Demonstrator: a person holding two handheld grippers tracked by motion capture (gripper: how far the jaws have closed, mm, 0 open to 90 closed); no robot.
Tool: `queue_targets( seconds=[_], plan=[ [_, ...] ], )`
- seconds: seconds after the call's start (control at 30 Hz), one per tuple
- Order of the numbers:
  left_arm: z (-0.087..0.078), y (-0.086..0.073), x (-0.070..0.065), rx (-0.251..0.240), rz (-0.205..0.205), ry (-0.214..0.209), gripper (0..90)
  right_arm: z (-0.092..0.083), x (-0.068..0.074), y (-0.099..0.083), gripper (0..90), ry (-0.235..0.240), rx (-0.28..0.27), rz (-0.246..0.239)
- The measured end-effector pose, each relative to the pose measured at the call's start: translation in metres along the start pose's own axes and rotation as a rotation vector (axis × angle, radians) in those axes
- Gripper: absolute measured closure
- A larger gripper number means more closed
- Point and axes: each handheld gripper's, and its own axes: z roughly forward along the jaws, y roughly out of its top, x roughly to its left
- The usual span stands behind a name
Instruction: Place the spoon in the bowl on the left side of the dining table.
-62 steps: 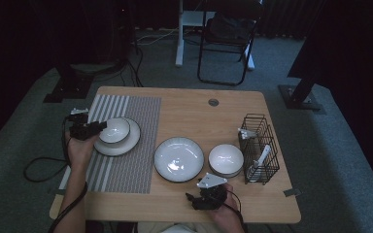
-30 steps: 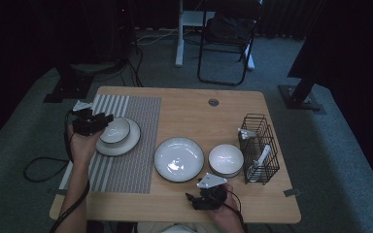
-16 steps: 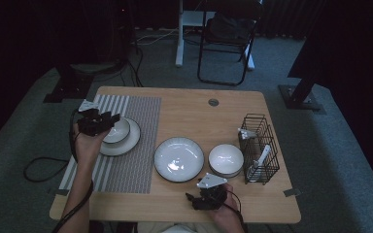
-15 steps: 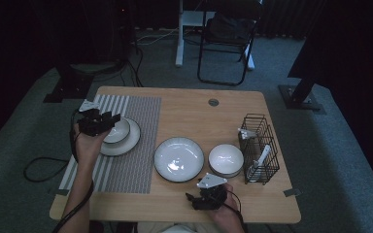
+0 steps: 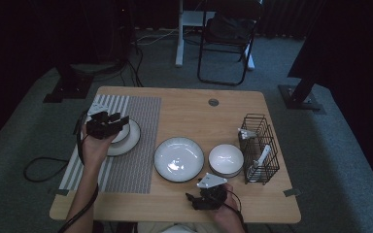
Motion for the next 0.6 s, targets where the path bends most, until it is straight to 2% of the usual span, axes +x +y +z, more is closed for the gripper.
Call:
queue_targets(
  seconds=[0.6],
  plan=[
    [0.000,-0.016,-0.016,0.024,0.024,-0.028,55.4,0.000,0.000,0.000,27.8,0.001,0.000,0.002]
  ],
)
